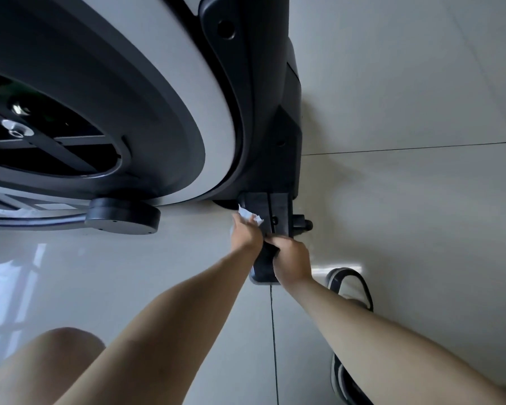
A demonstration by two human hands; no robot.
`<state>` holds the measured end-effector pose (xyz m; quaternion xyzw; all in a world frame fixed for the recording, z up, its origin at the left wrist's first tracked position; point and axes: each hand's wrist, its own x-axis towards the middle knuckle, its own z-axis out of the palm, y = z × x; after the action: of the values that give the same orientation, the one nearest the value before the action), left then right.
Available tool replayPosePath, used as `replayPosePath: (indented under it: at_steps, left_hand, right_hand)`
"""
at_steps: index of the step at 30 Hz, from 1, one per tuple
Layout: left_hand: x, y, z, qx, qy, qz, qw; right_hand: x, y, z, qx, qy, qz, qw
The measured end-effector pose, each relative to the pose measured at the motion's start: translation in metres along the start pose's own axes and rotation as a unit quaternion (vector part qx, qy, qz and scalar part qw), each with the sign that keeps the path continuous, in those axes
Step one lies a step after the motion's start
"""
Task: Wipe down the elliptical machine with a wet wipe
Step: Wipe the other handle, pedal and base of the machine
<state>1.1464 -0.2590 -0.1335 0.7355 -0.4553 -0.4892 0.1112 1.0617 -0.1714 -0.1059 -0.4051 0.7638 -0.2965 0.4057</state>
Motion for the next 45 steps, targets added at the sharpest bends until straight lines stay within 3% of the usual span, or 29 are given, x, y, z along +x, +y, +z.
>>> replayPosePath:
  at_steps: [10,17,20,23,27,31,35,38,42,45]
  left_hand:
    - [-0.07,-0.056,0.015,-0.031,-0.025,-0.007,0.999]
    - [-0.09,-0.057,0.009,-0.021,-0.049,-0.05,0.997]
    - [-0.096,-0.06,0.001,-0.005,-0.025,-0.047,0.999]
    - [-0.101,-0.073,-0.009,-0.038,0.016,-0.011,0.999]
    - [-0.093,-0.069,-0.021,-0.039,0.045,0.122,0.991]
    - [-0.082,-0.049,-0.019,0.048,-0.051,0.211,0.975]
    - [-0.071,-0.039,-0.027,0.153,-0.12,0.27,0.943]
    - [-0.062,-0.046,-0.031,0.233,-0.108,0.306,0.917]
    - [-0.062,-0.058,-0.026,0.329,-0.109,0.283,0.895]
    - [-0.066,-0.061,-0.022,0.333,-0.103,0.277,0.895]
  right_hand:
    - [-0.008,0.007,-0.003,-0.017,-0.024,0.02,0.999]
    - [-0.018,0.013,-0.003,-0.029,-0.024,0.035,0.999]
    - [-0.025,0.017,-0.003,-0.043,-0.013,0.048,0.998]
    - [-0.033,0.02,-0.003,-0.029,0.001,0.042,0.999]
    - [-0.04,0.012,-0.009,0.049,-0.017,0.039,0.998]
    - [-0.039,0.006,-0.004,0.119,-0.086,0.059,0.987]
    - [-0.022,0.005,-0.001,0.087,0.012,0.093,0.992]
    - [0.003,0.007,-0.006,0.026,0.092,0.069,0.993]
    - [0.031,0.019,-0.01,-0.05,0.097,0.04,0.993]
    - [0.021,0.022,-0.01,-0.044,0.124,0.079,0.988]
